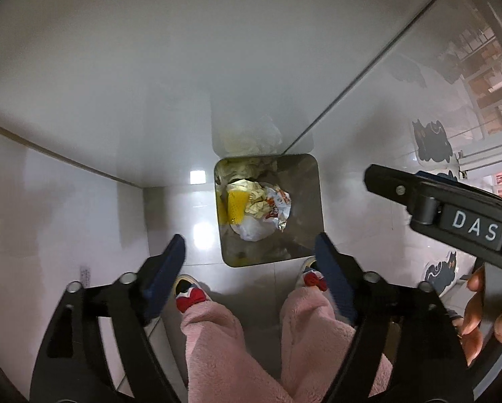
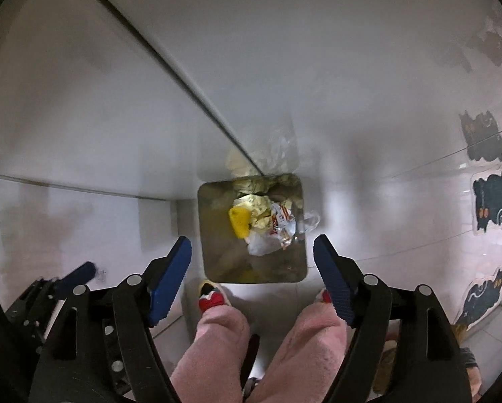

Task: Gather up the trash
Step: 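Carry both items over the bin and open both tools to drop them, then grasp the yellow snack bag with the left tool while the right tool grasps the clear bottle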

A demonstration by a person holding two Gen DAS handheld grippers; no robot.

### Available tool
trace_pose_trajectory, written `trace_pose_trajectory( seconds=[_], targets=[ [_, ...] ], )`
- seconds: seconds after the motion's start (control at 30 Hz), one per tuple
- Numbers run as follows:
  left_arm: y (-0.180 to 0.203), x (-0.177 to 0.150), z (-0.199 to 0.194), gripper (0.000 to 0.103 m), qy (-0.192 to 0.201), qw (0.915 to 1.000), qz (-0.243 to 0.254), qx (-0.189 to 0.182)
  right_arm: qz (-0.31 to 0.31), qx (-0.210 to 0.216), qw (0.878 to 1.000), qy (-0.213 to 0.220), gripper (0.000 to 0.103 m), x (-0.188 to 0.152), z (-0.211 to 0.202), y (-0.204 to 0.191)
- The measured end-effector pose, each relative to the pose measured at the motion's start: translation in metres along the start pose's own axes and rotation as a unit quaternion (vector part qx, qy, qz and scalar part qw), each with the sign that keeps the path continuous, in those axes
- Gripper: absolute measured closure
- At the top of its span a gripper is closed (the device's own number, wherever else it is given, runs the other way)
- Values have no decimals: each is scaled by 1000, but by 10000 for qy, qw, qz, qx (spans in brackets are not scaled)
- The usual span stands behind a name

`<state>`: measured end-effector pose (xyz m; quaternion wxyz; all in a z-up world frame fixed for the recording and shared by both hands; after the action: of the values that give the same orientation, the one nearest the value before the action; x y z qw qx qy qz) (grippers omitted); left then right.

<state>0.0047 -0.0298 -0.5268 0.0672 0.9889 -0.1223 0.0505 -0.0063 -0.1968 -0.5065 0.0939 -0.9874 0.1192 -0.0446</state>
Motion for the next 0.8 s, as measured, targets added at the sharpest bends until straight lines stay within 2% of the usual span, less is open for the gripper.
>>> trace_pose_trajectory(
  seconds=[0.07, 0.1, 0.13, 0.33, 0.5, 0.7, 0.8],
  targets=[
    [-1, -1, -10, 17, 29, 10000, -34, 3, -39, -106, 9999, -6, 16, 2, -9, -2],
    [-1, -1, -14, 14, 42, 10000, -49, 4, -71, -199, 9998, 19, 6, 0, -16, -2],
    [-2, -2, -21, 12, 72, 10000, -67, -4, -104, -267, 9996, 69, 5, -1, -23, -3],
    [-12, -8, -72, 8, 288, 9995, -95, 43, 102, -21, 9998, 139, 4, -4, -74, -2],
    [-25, -14, -121, 8, 497, 9983, -116, 297, 245, 115, 9987, 427, 4, -8, -123, 5],
    [-39, -4, -184, 8, 952, 9941, -269, 436, 60, -317, 9939, 1056, 4, 12, -194, 3],
    [-42, 7, -216, 8, 1207, 9912, -289, 453, -36, -368, 9902, 1343, 4, 26, -224, -3]
  ],
)
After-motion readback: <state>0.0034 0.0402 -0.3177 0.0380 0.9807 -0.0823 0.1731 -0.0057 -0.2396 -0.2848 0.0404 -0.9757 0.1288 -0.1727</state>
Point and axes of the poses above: each gripper's, at about its wrist camera, not at the fingertips, and z roughly the way its jaws point, y to its right, x to its top, the point moved 4 cm from there along z, roughly the way its jaws point, and after that the axes turned 2 degrees about -y, right-handed, at the moved point
